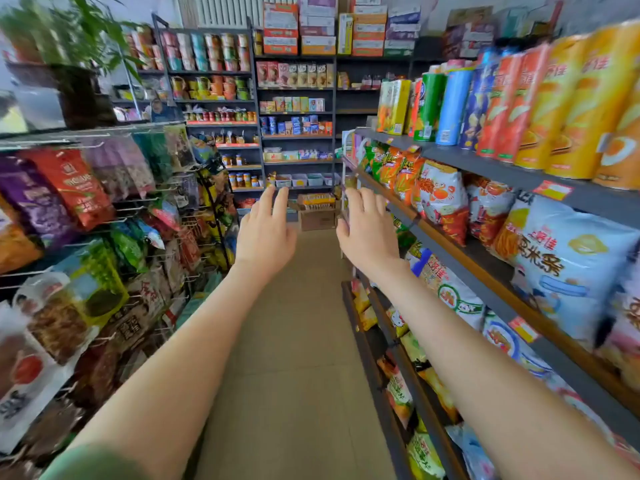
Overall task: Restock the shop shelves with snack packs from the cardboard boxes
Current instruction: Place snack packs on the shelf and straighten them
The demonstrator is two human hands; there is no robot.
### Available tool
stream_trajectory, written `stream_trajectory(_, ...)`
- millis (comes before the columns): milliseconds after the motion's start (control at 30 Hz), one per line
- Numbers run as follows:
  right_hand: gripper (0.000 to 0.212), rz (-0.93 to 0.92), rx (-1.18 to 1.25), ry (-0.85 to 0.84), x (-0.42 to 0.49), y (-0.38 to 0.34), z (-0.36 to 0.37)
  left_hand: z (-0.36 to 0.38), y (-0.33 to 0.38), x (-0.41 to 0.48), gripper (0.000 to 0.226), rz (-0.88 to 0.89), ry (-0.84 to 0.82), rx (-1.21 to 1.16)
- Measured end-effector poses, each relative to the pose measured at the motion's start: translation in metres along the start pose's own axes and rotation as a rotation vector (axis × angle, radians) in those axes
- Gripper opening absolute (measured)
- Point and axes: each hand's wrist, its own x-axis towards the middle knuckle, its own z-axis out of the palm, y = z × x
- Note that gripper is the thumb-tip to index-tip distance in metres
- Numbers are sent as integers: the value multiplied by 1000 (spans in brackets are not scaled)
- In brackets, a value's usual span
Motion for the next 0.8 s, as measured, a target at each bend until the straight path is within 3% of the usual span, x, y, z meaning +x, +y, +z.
stream_trajectory(200, 51, 3, 54, -30, 98, -10, 111, 70, -91, 82, 61, -19, 88, 77)
stream_trajectory(433, 50, 8, 52, -35, 261, 3, 239, 159, -196, 241, 59, 14, 127, 80)
stream_trajectory(800, 54, 77, -52, -141, 451, 134, 485, 410, -273, 471, 58, 92, 81, 5)
